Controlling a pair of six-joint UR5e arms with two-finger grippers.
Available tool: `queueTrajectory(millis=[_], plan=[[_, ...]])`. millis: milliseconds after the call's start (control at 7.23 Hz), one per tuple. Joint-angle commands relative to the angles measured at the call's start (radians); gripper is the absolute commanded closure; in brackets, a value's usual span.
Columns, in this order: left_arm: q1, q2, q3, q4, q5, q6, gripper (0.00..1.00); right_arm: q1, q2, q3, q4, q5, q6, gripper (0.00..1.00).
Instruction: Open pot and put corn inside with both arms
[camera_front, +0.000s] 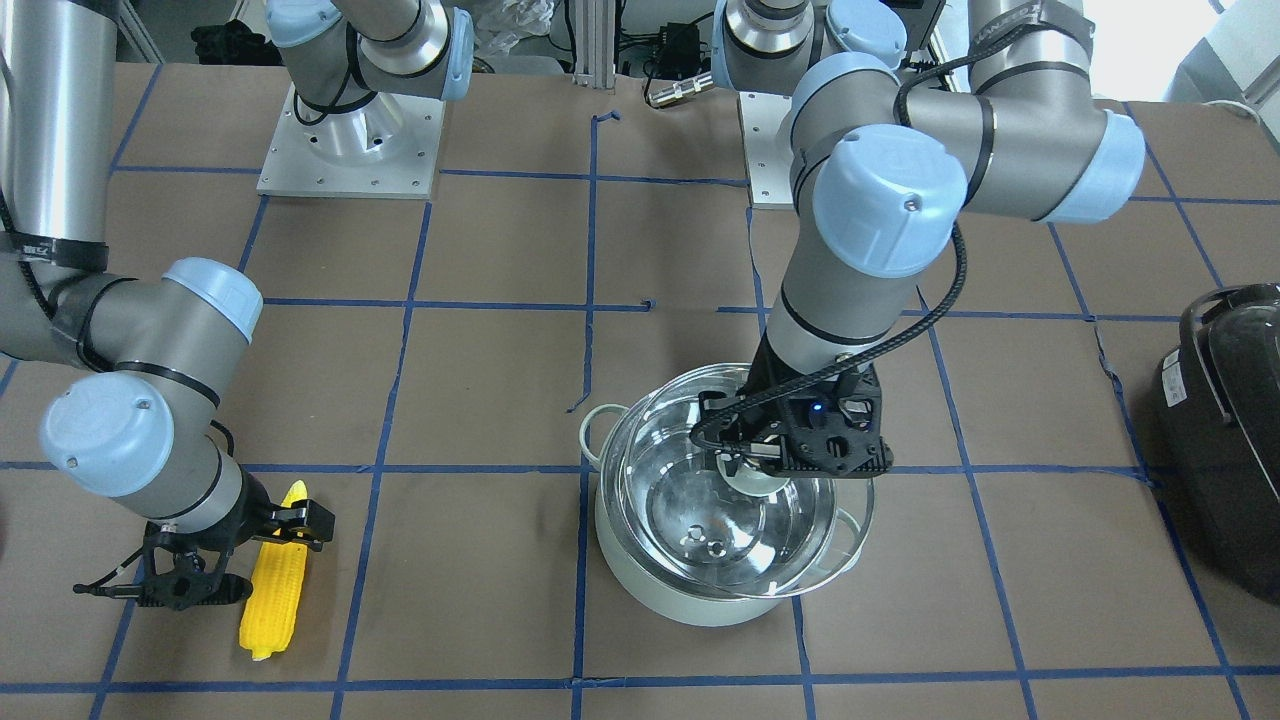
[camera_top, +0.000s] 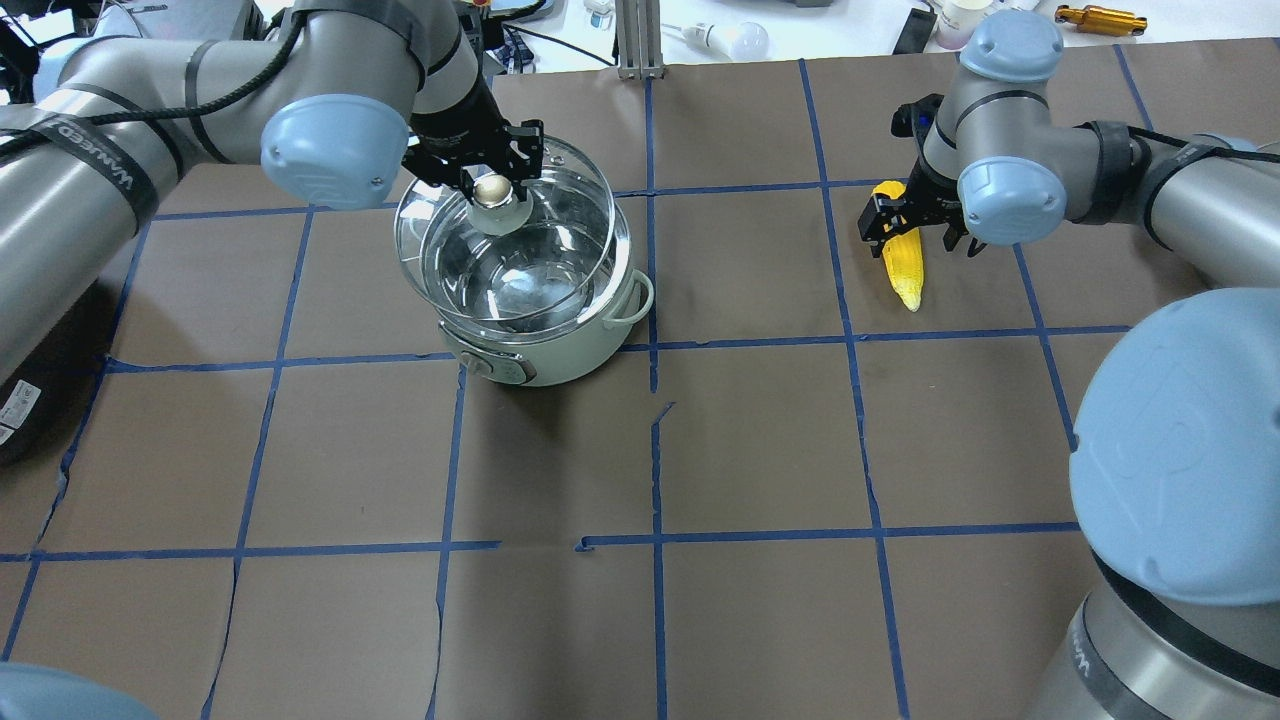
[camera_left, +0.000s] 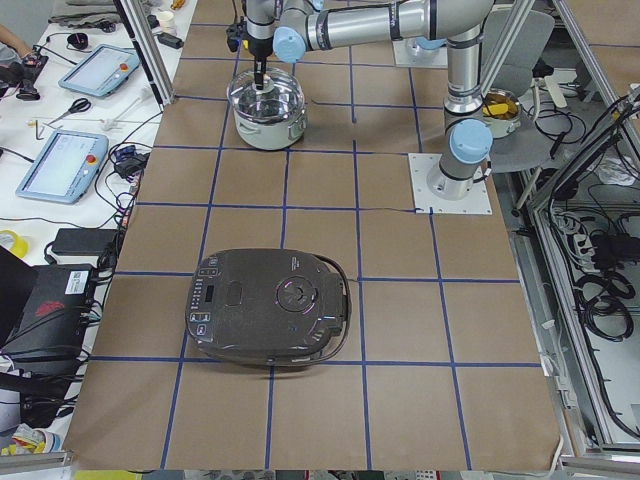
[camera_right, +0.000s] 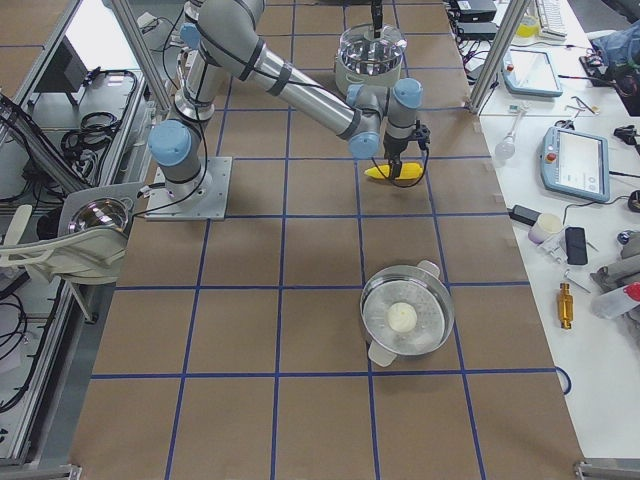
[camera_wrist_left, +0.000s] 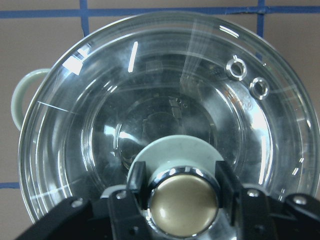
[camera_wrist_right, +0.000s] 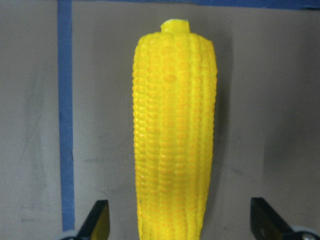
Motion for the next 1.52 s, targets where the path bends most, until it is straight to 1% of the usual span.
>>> queueTrajectory(millis=[0,138,277,415,691,830,968,1106,1245,1383], plan=[[0.092,0.043,0.028,-0.093,-0.001,0.027,0.91,0.0,0.03,-0.005,-0.003,0.002,0.007,0.12],[0.147,0.055,0.024,-0.117,-0.001,0.083,0.91,0.0,0.029,-0.005,-0.001,-0.001,0.008,0.58],[0.193,0.061,0.013,-0.118,0.002,0.125,0.91,0.0,0.027,-0.005,-0.001,-0.004,0.008,0.96],[0.242,0.06,0.007,-0.118,0.002,0.187,0.91,0.0,0.024,-0.008,0.002,-0.003,0.014,1.0],[0.342,0.039,-0.008,-0.109,-0.001,0.293,0.91,0.001,0.007,-0.018,0.005,0.014,0.075,1.0],[0.37,0.022,-0.039,-0.096,-0.006,0.341,0.92,0.001,-0.023,-0.042,0.008,0.014,0.084,1.0],[0.378,-0.009,-0.094,0.037,-0.003,0.384,0.93,0.024,-0.046,-0.076,0.029,0.017,0.095,1.0],[0.379,-0.029,-0.144,0.122,-0.001,0.387,0.93,0.1,-0.077,-0.105,0.048,0.06,0.182,1.0],[0.381,-0.047,-0.157,0.141,0.0,0.397,0.95,0.194,-0.089,-0.154,0.098,0.052,0.336,1.0],[0.387,-0.064,-0.159,0.146,0.0,0.409,0.97,0.286,-0.091,-0.239,0.205,0.045,0.427,1.0]])
